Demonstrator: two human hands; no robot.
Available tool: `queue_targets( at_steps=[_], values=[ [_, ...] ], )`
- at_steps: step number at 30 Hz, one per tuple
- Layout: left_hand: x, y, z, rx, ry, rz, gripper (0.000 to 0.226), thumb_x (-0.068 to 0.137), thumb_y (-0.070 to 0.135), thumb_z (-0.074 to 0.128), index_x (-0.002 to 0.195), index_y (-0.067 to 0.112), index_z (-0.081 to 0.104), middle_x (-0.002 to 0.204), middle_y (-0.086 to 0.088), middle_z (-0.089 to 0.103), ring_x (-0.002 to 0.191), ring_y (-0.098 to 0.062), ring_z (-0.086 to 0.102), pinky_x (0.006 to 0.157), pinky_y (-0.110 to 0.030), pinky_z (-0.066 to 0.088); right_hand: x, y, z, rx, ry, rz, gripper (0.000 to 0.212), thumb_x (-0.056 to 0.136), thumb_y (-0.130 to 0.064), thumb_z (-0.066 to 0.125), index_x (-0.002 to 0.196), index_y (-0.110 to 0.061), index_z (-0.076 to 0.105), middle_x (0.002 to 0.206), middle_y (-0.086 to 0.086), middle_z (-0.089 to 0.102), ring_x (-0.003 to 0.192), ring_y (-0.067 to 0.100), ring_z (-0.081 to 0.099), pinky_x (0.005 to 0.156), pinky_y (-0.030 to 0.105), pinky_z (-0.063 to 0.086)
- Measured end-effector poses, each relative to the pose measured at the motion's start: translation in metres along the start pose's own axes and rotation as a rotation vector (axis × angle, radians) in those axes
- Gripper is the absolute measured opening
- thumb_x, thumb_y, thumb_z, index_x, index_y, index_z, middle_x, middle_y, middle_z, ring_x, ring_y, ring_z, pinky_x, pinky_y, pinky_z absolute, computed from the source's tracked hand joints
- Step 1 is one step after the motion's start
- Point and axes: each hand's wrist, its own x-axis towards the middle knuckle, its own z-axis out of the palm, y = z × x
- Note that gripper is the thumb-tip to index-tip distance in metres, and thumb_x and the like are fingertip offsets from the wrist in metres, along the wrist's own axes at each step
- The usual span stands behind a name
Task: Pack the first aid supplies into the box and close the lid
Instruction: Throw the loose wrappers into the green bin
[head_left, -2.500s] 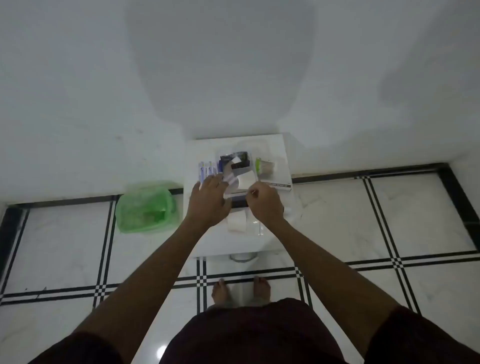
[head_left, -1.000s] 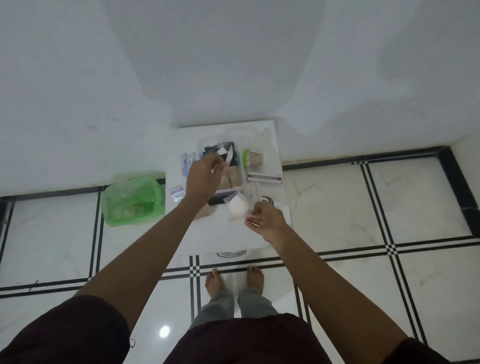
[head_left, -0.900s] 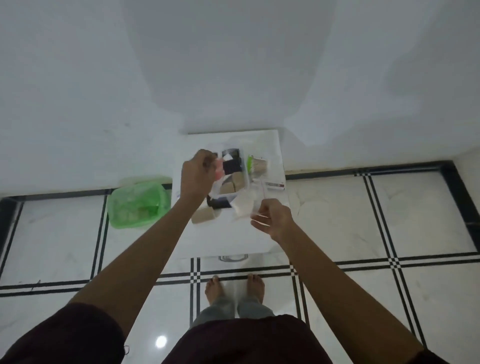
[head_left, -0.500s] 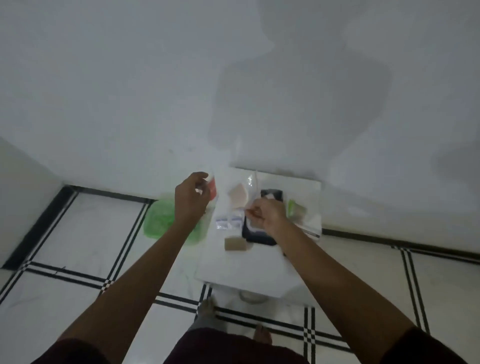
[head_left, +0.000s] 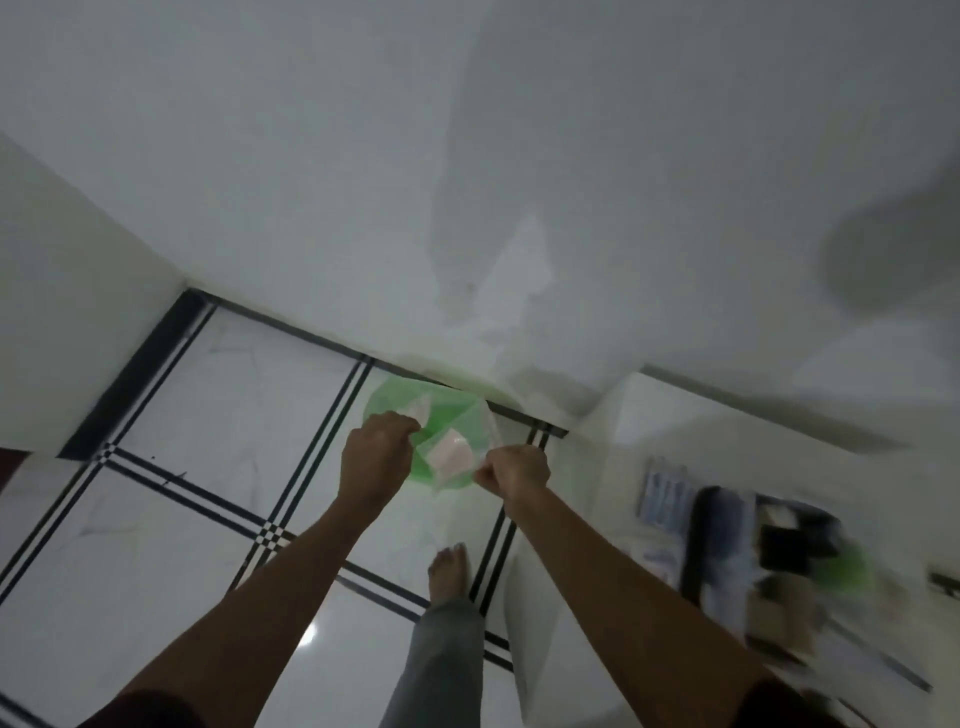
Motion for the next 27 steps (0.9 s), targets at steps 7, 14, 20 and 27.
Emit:
queue_targets(
  at_steps=[7,14,20,27],
  values=[
    [0.068,-0.116,0.134,0.302,-0.173,0.252,0.023,0.068,0.004,0.051,0.080,0.015,0.067,0.073,-0.002,0.067,0.065,-0.028,0.061,0.059,-0.035,0.044,0.165,0.041,0.090,0.015,0.147,0.128,0.013,0.076,0.010,0.060,0.089,0.011,0.063,0.086,0.026,0.068,0.051,0.024,0.065,0.039,0.020,0.049],
    [0.062,-0.192,0.244,0.462,-0.556,0.064,0.023,0.072,0.006,0.055,0.093,0.013,0.063,0.088,-0.005,0.066,0.084,-0.028,0.064,0.086,-0.050,0.044,0.256,0.098,0.124,-0.409,0.170,0.118,0.032,0.084,-0.005,0.052,0.111,0.009,0.056,0.104,0.020,0.063,0.096,0.035,0.062,0.081,0.036,0.052],
    [0.019,-0.161,0.226,0.341,-0.561,-0.042,0.024,0.085,0.020,0.053,0.107,0.015,0.062,0.111,-0.003,0.067,0.106,-0.023,0.062,0.109,-0.057,0.024,0.199,0.106,0.090,-0.804,0.095,-0.187,0.033,0.087,-0.007,0.047,0.119,0.000,0.051,0.123,0.018,0.057,0.113,0.033,0.054,0.087,0.035,0.046],
    [0.001,-0.066,0.113,0.243,-0.248,0.020,0.020,0.077,0.013,0.066,0.097,0.010,0.068,0.102,-0.008,0.072,0.096,-0.027,0.068,0.101,-0.059,0.038,0.083,0.052,0.039,-1.107,0.045,-0.663,0.027,0.087,-0.010,0.048,0.112,-0.002,0.051,0.113,0.016,0.056,0.108,0.032,0.053,0.091,0.041,0.048]
  ],
)
